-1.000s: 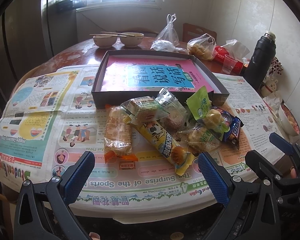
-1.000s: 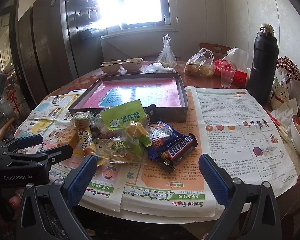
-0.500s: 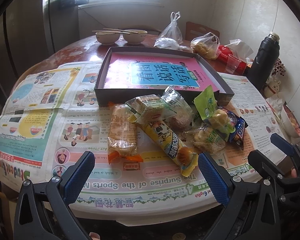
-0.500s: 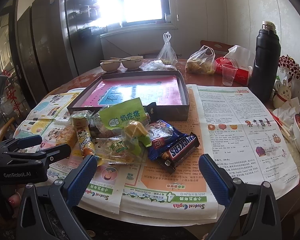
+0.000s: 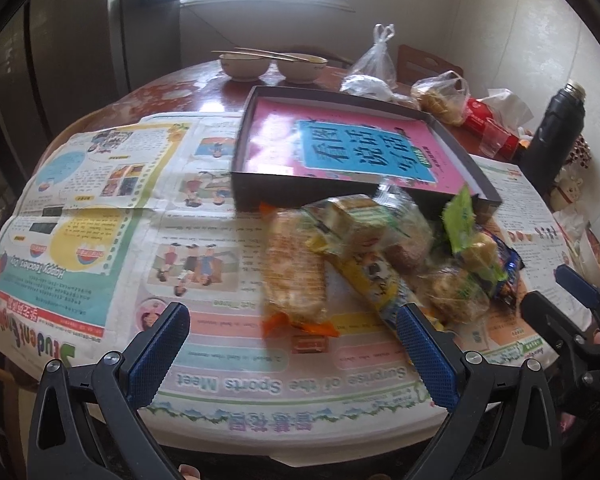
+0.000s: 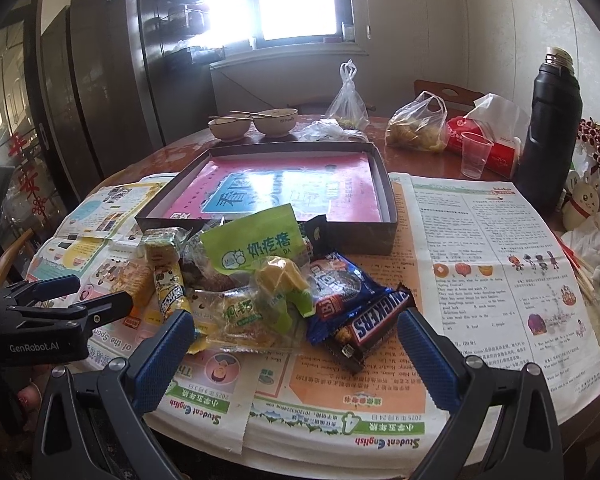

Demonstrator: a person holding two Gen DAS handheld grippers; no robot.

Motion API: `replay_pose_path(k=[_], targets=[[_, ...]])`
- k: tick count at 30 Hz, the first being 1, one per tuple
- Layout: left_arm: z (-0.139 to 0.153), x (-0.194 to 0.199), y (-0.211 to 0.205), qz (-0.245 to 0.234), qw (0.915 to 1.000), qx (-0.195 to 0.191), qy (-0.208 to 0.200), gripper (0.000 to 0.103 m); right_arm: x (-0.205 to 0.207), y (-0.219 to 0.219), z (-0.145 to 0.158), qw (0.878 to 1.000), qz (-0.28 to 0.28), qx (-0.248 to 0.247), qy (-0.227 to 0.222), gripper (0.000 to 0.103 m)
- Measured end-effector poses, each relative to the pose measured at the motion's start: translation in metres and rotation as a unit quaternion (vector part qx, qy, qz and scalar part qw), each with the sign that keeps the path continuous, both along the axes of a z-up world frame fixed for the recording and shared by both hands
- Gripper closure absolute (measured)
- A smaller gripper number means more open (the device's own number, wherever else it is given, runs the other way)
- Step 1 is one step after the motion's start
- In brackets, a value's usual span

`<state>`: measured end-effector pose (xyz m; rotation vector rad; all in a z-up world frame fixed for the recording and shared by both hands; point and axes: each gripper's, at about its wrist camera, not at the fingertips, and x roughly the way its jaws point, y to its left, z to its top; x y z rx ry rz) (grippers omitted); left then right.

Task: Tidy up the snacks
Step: 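Grasp the orange-ended bread bag with left tool while right tool grasps the green-labelled cream puff bag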

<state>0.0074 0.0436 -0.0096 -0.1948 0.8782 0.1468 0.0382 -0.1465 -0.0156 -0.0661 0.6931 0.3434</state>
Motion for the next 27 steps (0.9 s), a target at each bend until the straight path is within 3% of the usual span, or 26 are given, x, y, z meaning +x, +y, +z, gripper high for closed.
replay_pose_path(k=[6, 10, 18, 27], targets=[[-0.011, 0.008, 0.022, 0.018, 0.9996, -0.007, 0.022, 0.0, 0.022, 0.009, -0.003, 1.0, 0.013, -0.016, 0.011, 0.0], [-0.017, 0.013, 0.025, 0.014, 0.9994, -0.009, 0.03, 0.001, 0.035, 0.019, -0.01, 0.999, 0.021, -0.034, 0.015, 0.006], [-0.022, 0.029, 0.015, -0.005, 0.9992, 0.004, 0.038, 0.001, 0.054, 0.031, -0.022, 0.996, 0.048, -0.065, 0.029, 0.029], [-0.029, 0.04, 0.006, -0.024, 0.9985, 0.004, 0.048, 0.011, 0.063, 0.04, -0.025, 0.994, 0.065, -0.087, 0.025, 0.049]])
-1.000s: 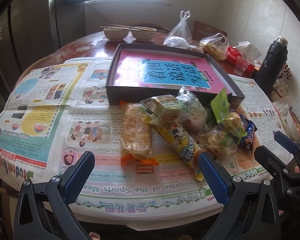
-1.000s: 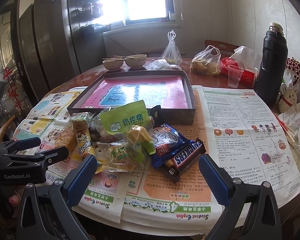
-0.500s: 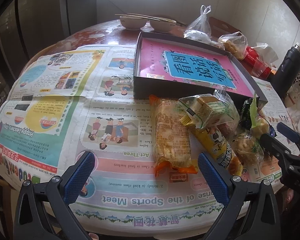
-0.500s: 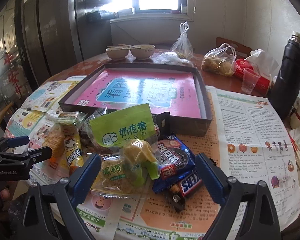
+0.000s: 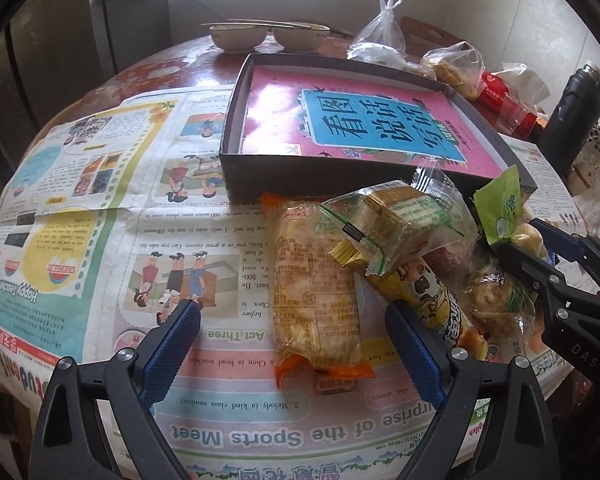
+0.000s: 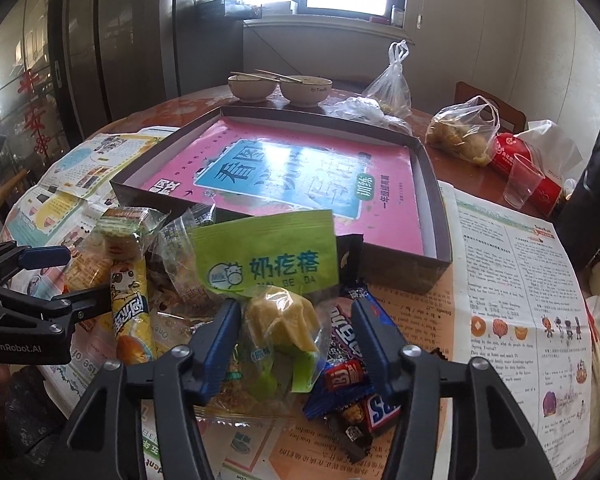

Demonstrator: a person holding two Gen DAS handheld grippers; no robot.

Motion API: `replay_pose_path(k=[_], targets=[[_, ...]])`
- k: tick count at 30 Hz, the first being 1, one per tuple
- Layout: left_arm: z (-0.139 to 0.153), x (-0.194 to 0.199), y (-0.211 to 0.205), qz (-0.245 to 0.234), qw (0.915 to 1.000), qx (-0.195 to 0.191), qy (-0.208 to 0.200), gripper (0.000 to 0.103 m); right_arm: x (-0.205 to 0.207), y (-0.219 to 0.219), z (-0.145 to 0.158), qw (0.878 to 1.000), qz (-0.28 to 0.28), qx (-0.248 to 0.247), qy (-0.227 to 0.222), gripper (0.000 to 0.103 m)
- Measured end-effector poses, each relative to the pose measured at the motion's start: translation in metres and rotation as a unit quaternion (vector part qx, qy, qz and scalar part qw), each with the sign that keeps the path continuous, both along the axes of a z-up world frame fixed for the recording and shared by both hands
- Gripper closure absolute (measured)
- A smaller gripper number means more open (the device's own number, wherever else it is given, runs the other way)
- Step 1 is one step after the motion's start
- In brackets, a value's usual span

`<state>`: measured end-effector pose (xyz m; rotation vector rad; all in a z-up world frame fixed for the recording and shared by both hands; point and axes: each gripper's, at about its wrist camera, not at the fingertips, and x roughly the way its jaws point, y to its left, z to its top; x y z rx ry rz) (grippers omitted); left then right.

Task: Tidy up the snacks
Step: 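Grasp the orange-ended bread bag with left tool while right tool grasps the green-labelled cream puff bag, then carry both bags into the tray and open both tools to release them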

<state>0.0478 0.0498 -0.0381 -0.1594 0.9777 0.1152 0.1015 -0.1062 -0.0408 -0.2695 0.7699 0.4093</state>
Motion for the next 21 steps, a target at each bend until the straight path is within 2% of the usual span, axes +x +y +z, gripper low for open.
replay_pose_path(k=[2, 6, 9, 12, 14, 21], targets=[[-0.001, 0.002, -0.001, -0.005, 1.0, -0.003, 0.002, 0.02, 0.001, 0.002, -0.001, 1.0, 0.003, -0.004, -0.001, 0.052], [0.0, 0.005, -0.002, -0.007, 1.0, -0.003, 0.0, 0.025, 0.001, 0.005, -0.001, 1.0, 0.008, -0.008, -0.006, 0.054], [0.001, 0.007, -0.002, -0.008, 0.9999, -0.004, -0.004, 0.036, 0.001, 0.004, 0.0, 1.0, 0.01, -0.002, -0.005, 0.059], [0.002, 0.008, 0.0, -0.009, 0.9999, -0.007, -0.008, 0.051, 0.0, 0.003, 0.002, 1.0, 0.013, 0.001, -0.005, 0.063], [0.002, 0.009, 0.002, -0.01, 0.9998, -0.012, -0.009, 0.066, 0.0, 0.003, 0.002, 1.0, 0.013, 0.004, -0.004, 0.064], [0.005, 0.002, 0.016, -0.007, 0.9983, -0.055, -0.016, 0.067, 0.001, -0.008, 0.006, 0.999, 0.006, 0.039, 0.008, 0.065]])
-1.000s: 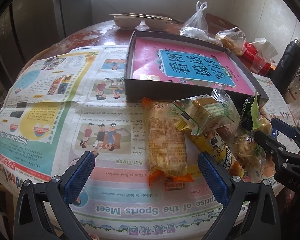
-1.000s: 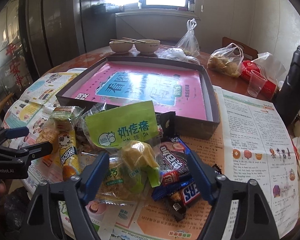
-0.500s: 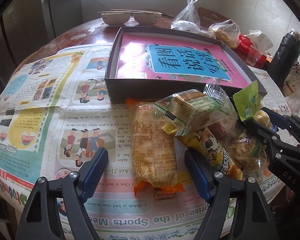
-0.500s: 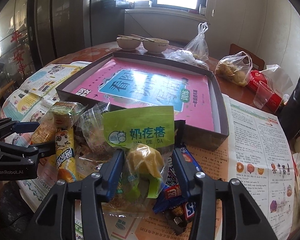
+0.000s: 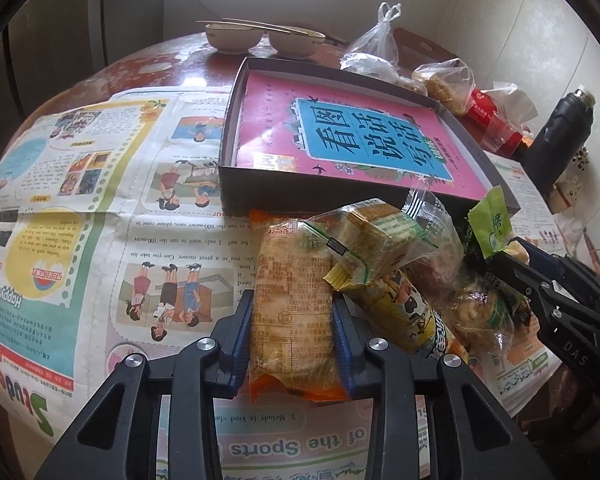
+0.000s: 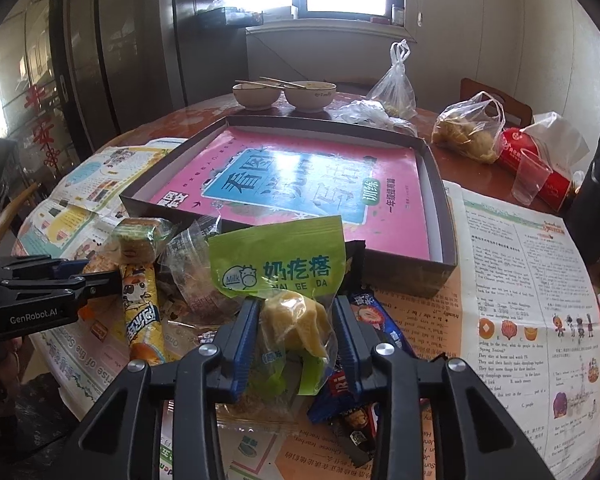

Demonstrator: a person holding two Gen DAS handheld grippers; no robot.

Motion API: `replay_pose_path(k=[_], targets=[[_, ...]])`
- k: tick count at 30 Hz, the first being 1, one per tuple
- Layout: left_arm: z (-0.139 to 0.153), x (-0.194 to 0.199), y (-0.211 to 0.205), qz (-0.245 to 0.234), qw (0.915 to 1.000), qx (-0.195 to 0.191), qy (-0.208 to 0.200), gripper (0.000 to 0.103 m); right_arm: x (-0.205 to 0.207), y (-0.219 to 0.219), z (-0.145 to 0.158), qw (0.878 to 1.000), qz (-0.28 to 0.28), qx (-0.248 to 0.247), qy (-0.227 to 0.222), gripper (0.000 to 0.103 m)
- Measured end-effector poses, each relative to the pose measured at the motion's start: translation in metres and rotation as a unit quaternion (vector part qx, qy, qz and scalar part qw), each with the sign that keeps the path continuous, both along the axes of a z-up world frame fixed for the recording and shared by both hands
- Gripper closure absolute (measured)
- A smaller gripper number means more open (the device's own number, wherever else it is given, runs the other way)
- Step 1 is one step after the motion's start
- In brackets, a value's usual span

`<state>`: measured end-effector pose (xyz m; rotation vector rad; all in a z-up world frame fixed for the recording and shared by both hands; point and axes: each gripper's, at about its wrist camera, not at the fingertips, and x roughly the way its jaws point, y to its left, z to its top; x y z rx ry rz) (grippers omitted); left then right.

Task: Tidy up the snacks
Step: 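Carry both bags into the tray and open both tools to release them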

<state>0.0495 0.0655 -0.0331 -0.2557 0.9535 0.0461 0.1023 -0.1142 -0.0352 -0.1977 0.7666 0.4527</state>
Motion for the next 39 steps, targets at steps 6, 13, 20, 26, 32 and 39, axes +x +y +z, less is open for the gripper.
replay_pose_path(k=[6, 13, 20, 26, 32, 39], targets=[[0.015, -0.01, 0.013, 0.012, 0.9997, -0.002, -0.021, 0.067, 0.001, -0.015, 0.009, 0.999, -0.014, 0.029, 0.001, 0.065], [0.034, -0.009, 0.029, 0.034, 0.9983, 0.006, -0.046, 0.067, 0.006, -0.023, 0.022, 0.999, -0.024, 0.047, -0.009, 0.065], [0.045, 0.004, 0.033, 0.037, 0.9974, 0.008, -0.061, 0.067, 0.014, -0.021, 0.031, 0.998, -0.025, 0.058, -0.017, 0.065], [0.054, 0.021, 0.027, 0.03, 0.9969, 0.011, -0.072, 0.067, 0.027, -0.02, 0.04, 0.997, -0.032, 0.065, -0.024, 0.065], [0.057, 0.041, 0.023, 0.025, 0.997, 0.008, -0.072, 0.067, 0.042, -0.02, 0.043, 0.996, -0.04, 0.069, -0.026, 0.065], [0.054, 0.067, 0.014, 0.009, 0.9976, 0.007, -0.068, 0.067, 0.066, -0.019, 0.042, 0.996, -0.052, 0.066, -0.024, 0.065]])
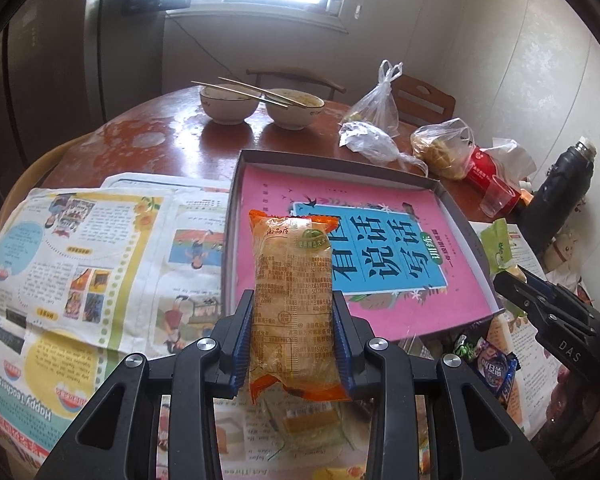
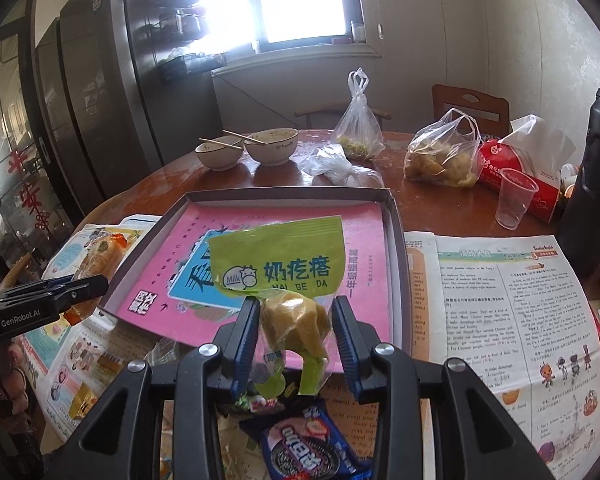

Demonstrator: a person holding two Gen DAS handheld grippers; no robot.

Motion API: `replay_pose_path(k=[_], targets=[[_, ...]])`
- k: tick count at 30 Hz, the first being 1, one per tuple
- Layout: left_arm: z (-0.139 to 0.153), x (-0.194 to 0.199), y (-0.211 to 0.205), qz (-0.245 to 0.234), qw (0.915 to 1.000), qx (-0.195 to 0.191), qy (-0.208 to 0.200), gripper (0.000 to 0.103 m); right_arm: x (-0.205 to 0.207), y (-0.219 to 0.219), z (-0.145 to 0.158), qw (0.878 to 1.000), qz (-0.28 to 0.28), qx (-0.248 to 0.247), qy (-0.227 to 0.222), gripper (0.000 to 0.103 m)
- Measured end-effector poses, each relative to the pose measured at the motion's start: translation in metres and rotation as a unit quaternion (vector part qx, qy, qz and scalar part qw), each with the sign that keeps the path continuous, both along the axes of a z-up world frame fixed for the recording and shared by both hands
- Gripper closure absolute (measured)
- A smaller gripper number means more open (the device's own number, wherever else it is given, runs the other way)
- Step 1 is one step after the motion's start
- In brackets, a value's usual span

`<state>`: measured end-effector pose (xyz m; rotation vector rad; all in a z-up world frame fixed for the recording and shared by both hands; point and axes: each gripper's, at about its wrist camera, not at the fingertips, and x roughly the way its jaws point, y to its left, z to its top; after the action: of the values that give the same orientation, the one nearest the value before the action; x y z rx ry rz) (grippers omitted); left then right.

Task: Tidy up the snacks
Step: 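Carry both bags into the tray and open both tools to release them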

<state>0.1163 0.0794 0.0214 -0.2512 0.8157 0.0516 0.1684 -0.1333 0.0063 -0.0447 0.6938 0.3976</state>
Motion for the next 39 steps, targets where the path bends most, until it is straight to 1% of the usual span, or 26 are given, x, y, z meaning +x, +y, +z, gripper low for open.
replay_pose_path(k=[9, 19, 28, 34, 39], targets=[[-0.013, 0.032, -0.006, -0.014, 0.9997, -0.003, 0.018, 0.067, 0.025, -0.002, -0.011, 1.0, -0.019, -0.006, 0.015, 0.065], [-0.028, 0.049, -0.01, -0.025, 0.9992, -0.003, 0.033, 0.067, 0.039, -0.009, -0.027, 0.999, -0.033, -0.012, 0.033, 0.065], [-0.036, 0.055, -0.017, -0.034, 0.9985, 0.01, 0.042, 0.067, 0.045, -0.01, -0.039, 0.998, -0.038, -0.017, 0.051, 0.065], [-0.039, 0.056, -0.018, -0.035, 0.9983, 0.01, 0.045, 0.067, 0.049, -0.011, -0.045, 0.997, -0.045, -0.02, 0.066, 0.065], [-0.041, 0.055, -0.017, -0.033, 0.9982, 0.009, 0.049, 0.067, 0.048, -0.011, -0.046, 0.997, -0.044, -0.019, 0.066, 0.063]])
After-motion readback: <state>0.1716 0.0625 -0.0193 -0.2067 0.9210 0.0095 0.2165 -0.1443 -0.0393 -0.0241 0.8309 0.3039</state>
